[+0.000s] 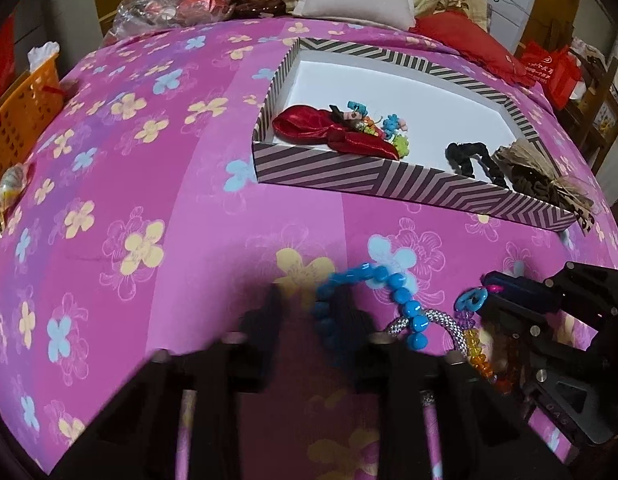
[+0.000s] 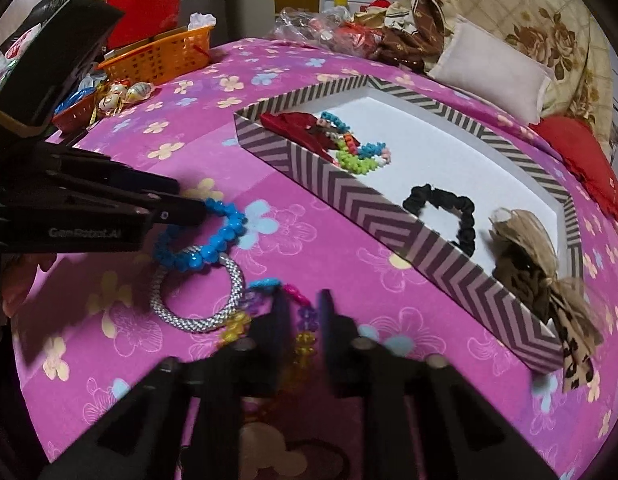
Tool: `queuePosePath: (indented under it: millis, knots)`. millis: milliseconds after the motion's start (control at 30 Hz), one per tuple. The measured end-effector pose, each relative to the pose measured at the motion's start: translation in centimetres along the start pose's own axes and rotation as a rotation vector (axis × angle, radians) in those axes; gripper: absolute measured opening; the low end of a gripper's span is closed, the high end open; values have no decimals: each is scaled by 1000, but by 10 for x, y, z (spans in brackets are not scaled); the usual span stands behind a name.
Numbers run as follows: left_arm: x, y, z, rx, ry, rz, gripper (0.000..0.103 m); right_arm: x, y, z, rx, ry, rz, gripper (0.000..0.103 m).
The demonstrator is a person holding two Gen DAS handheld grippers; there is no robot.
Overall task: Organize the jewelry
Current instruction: 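Grasp the blue beaded bracelet with the left tool while the right tool grasps the orange bead bracelet, then carry both bracelets into the white tray and open both tools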
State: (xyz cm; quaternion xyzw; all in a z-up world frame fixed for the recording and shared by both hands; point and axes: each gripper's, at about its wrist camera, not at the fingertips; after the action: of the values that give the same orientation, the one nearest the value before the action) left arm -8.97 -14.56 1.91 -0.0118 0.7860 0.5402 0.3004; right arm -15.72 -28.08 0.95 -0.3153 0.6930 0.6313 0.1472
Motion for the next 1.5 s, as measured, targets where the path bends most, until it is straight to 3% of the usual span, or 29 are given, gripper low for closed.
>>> queuePosePath:
  millis: [200,433,867,1500]
  knots:
    - [1,4,8,53,35,-15,0,5,8,-7,6,-74,-12,9]
    - [-1,33,4,71,27,-82,0,1,44,-13,16,-117,-91,9]
    - [-14,81,-19,70,-35,-193,0,-12,89,-22,53,-147,-173,9]
    - [-37,93,-35,41,-63,-240,0,-26,106,-33,81,-177,-212,9]
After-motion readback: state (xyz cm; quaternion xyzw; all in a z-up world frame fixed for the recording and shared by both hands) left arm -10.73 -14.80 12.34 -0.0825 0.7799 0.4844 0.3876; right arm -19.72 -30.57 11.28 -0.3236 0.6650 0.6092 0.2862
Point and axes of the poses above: each gripper's, at about its wrist camera, not at the fingertips, and y roughly against the way its jaws point, z to its left, x to its underside, and after that the axes turned 11 degrees about x, right-handed
